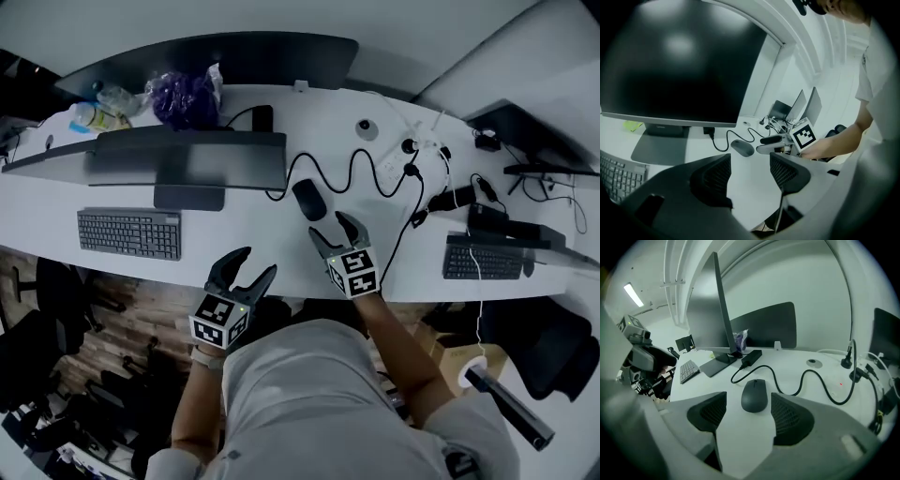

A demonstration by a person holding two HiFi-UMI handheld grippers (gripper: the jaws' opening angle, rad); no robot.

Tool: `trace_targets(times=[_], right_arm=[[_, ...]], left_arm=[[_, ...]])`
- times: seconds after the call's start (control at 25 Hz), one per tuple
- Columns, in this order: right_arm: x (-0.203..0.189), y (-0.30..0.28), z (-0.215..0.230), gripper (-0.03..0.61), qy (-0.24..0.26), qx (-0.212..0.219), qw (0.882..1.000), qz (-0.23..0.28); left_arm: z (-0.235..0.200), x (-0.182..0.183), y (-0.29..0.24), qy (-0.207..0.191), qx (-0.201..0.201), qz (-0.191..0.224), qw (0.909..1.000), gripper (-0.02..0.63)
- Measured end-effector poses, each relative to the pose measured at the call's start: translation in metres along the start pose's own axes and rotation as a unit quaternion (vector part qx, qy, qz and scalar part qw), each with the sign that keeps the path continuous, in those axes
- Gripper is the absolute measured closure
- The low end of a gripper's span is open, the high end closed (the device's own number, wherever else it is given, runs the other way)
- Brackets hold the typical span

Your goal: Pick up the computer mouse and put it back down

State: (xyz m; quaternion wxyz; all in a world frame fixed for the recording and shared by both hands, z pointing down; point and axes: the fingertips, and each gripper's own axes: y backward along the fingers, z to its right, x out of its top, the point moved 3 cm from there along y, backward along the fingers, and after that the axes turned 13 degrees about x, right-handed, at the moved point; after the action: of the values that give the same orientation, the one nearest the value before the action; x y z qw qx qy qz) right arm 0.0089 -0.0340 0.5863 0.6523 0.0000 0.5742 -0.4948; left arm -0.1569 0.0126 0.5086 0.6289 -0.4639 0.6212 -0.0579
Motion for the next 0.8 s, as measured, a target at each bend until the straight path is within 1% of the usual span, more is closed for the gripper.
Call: trace_targets(times=[0.24, 0.44, 0.64, 0.8], right_arm=[[-0.006, -0.033, 0.013, 0.281, 0.017, 0.007, 0.999, -0.040], [-0.015, -0.056, 0.023, 0.273, 0.031, -0.009, 0.997, -0.075], [-0.015, -0.073, 0.029, 0.270, 0.032, -0.020, 0.996, -0.085], [-0.015, -0.077, 0.029, 0.270, 0.035, -0.032, 0.996, -0.080]], left_arm=[[-0.007, -0.011, 0.011, 0.037, 0.040, -0.001, 0.9985, 0.354], [-0.012, -0.024, 0.020, 0.062, 0.065, -0.006, 0.9959, 0.354], [-0.015, -0.035, 0.028, 0.083, 0.083, -0.007, 0.9931, 0.354], [-0.015, -0.039, 0.034, 0.089, 0.090, -0.005, 0.9920, 0.354]])
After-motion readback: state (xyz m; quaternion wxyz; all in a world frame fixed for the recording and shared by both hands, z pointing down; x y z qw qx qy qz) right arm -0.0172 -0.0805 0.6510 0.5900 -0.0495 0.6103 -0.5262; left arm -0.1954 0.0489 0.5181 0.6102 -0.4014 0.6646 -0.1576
